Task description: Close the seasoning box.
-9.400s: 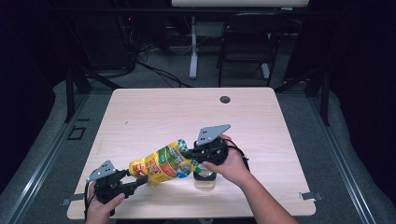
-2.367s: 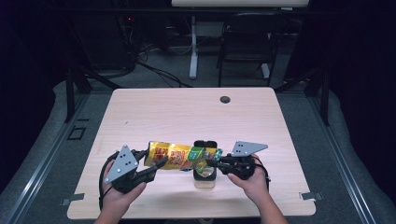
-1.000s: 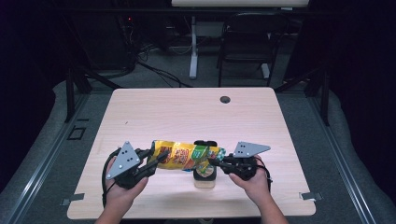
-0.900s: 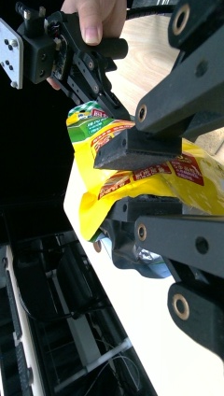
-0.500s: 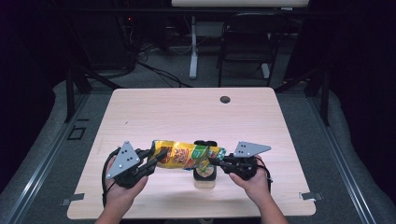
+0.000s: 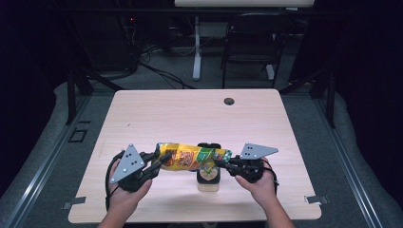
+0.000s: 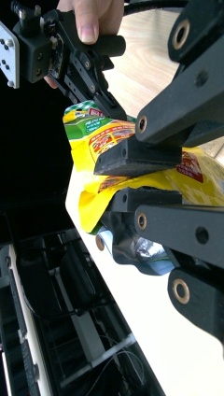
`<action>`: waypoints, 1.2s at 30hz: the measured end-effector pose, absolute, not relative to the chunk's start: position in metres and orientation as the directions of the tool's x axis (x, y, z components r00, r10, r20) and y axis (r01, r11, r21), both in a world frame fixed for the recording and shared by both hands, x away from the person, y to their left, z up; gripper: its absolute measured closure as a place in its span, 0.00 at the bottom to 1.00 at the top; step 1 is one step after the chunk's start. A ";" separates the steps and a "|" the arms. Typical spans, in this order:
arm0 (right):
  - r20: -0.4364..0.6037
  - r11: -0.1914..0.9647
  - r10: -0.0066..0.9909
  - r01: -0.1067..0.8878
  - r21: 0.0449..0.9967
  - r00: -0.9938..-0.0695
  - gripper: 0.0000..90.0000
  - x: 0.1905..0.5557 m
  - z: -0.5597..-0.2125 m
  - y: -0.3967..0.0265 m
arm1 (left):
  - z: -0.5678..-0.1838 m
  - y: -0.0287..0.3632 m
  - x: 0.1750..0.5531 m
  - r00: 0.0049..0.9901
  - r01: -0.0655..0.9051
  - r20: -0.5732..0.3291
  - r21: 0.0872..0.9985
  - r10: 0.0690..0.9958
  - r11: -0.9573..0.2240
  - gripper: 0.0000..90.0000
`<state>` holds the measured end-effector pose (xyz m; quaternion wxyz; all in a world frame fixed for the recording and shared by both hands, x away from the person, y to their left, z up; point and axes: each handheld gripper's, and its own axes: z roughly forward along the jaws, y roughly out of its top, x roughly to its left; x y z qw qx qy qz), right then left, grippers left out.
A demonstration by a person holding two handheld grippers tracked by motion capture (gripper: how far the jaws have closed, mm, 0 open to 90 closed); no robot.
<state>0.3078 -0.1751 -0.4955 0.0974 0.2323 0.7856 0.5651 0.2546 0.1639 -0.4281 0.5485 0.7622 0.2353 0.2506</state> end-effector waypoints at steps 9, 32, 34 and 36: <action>0.123 0.266 0.442 0.261 0.928 -0.888 0.95 0.309 -0.497 -0.177 | -0.431 0.166 0.252 0.770 0.081 0.125 0.953 0.626 -0.290 0.91; 0.159 0.269 0.406 0.284 0.921 -0.900 0.99 0.313 -0.505 -0.185 | -0.429 0.164 0.252 0.773 0.078 0.129 0.952 0.621 -0.295 0.90; 0.160 0.266 0.408 0.284 0.921 -0.899 0.99 0.314 -0.506 -0.186 | -0.428 0.163 0.252 0.774 0.077 0.127 0.953 0.620 -0.292 0.90; 0.162 0.268 0.407 0.287 0.920 -0.899 0.99 0.314 -0.506 -0.186 | -0.427 0.162 0.253 0.774 0.076 0.129 0.953 0.620 -0.293 0.89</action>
